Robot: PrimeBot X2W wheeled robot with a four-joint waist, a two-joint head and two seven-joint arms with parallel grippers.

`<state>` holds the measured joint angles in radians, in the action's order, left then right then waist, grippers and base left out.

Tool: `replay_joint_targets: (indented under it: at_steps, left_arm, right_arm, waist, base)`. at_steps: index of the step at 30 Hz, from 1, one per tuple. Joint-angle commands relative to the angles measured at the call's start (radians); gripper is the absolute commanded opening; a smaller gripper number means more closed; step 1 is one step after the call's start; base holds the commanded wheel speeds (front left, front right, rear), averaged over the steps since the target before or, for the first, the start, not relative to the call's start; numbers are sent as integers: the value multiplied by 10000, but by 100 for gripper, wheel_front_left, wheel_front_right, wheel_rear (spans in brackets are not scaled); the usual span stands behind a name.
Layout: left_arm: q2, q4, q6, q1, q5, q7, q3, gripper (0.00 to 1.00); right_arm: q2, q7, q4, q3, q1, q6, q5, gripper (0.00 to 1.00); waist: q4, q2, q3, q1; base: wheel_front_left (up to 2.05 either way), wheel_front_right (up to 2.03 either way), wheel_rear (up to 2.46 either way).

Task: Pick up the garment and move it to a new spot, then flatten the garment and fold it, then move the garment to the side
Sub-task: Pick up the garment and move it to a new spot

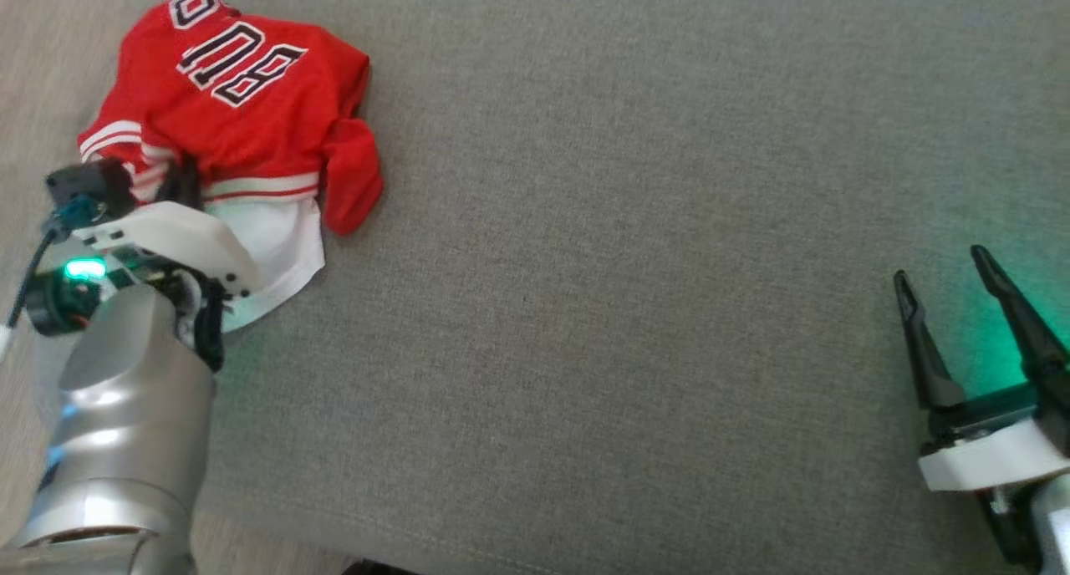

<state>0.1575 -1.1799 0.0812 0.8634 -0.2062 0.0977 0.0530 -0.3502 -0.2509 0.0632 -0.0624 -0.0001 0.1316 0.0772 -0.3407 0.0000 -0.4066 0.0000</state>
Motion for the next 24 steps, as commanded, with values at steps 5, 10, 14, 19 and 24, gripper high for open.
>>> replay_joint_targets:
  at_steps: [5, 10, 14, 19, 24]
  left_arm:
    - [1215, 765, 167, 661, 593, 1316, -412, 0]
    - [1670, 1831, 383, 959, 983, 1581, -1047, 0]
    - [1846, 3029, 472, 1202, 1068, 1609, -1678, 0]
    - [1669, 4443, 489, 1317, 629, 1328, -2664, 0]
    - [1899, 6416, 492, 1411, -133, 375, -3884, 0]
  right_arm:
    - [537, -109, 129, -889, -248, -9, 2, 100]
    - [1332, -109, 474, -1285, -234, -9, 183, 100]
    - [1850, -109, 604, -1401, -101, -9, 313, 100]
    - [2164, -109, 643, -1417, 164, -9, 411, 100]
    - [2388, -109, 511, -1461, 130, -9, 432, 100]
  waist:
    - [454, 0, 1270, 0]
    - [1283, 0, 2636, 0]
    - [2228, 0, 3470, 0]
    - [3236, 0, 4045, 0]
    - [4714, 0, 4196, 0]
  base:
    - [0, 0, 0]
    - [0, 0, 0]
    - [0, 0, 0]
    - [0, 0, 0]
    - [0, 0, 0]
